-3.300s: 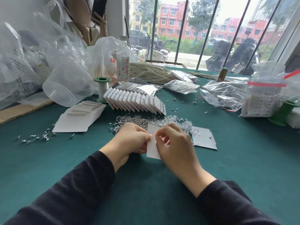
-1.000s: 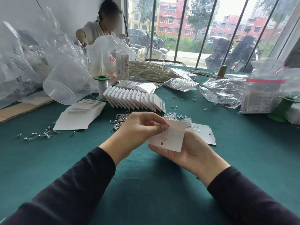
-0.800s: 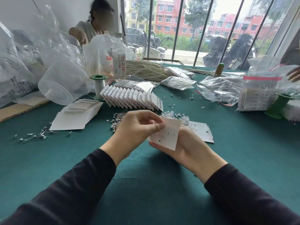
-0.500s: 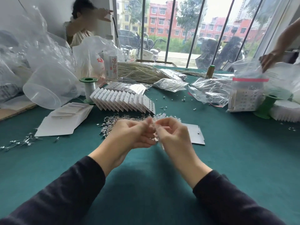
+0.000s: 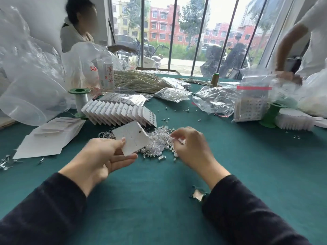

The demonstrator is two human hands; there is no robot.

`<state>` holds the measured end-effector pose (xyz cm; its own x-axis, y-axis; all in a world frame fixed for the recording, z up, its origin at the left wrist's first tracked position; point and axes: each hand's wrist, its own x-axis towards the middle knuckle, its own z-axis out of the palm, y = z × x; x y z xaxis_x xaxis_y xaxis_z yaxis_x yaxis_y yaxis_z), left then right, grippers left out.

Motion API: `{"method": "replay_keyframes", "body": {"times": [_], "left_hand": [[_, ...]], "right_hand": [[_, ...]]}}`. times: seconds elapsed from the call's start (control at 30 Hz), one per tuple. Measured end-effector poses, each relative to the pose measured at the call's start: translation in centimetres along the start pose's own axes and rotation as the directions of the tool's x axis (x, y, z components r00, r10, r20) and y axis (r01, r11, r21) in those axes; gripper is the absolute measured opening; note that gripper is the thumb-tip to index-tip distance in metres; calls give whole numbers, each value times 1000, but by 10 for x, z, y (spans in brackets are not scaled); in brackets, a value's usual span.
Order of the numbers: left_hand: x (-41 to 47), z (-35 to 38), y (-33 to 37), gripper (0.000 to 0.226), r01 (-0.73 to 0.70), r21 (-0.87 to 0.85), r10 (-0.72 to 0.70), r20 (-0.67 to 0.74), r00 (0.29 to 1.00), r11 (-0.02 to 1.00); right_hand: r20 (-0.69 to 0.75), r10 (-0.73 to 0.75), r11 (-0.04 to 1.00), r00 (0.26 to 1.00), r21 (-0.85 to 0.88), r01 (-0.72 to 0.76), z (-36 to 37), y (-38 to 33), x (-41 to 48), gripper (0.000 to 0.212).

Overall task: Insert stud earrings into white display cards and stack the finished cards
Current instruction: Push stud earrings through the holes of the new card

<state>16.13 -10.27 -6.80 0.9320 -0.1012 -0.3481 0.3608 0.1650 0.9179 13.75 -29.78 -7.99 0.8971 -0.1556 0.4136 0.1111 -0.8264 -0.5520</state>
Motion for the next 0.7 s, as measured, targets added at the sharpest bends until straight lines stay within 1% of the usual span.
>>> {"method": "replay_keyframes", "body": {"times": [0.03, 0.07, 0.13, 0.23, 0.37, 0.47, 0.53, 0.6, 0.67, 0.7], "left_hand": [[0, -1, 0, 14, 4, -17, -5, -15, 1000, 1000], [1, -1, 1, 14, 8, -29, -9, -24, 1000, 1000], [3, 0, 0, 15, 24, -36, -25, -30, 999, 999], [5, 0, -1, 14, 76, -29, -77, -32, 997, 997], [4, 2, -1, 13, 140, -48, -140, 4, 990, 989], [1, 3, -2, 12, 180, -43, -177, 65, 982, 983], [0, 3, -2, 10, 189, -40, -184, 106, 977, 981], [-1, 4, -3, 9, 176, -22, -171, 149, 974, 984], [-2, 8, -5, 10, 150, 4, -149, 162, 975, 989], [-2, 9, -7, 11, 137, 12, -137, 160, 978, 991]], "right_hand": [[50, 32, 997, 998, -73, -28, -3, 6, 0, 17], [85, 55, 994, 995, -99, -47, -5, 9, 0, 16], [112, 62, 996, 992, -73, -54, -8, 9, -1, 14], [152, -5, 1000, 988, -6, 6, -9, 2, -4, 9], [227, -58, 987, 972, -132, 89, -1, -4, -10, 5], [264, -53, 988, 963, -127, 89, 2, -6, -12, 7], [247, -55, 987, 968, -136, 91, 3, -8, -12, 9], [147, -62, 987, 987, -138, 83, 4, -8, -12, 12], [39, -45, 996, 998, -74, 48, 2, -8, -10, 12], [13, -30, 999, 999, -36, 30, 1, -7, -9, 12]]}}
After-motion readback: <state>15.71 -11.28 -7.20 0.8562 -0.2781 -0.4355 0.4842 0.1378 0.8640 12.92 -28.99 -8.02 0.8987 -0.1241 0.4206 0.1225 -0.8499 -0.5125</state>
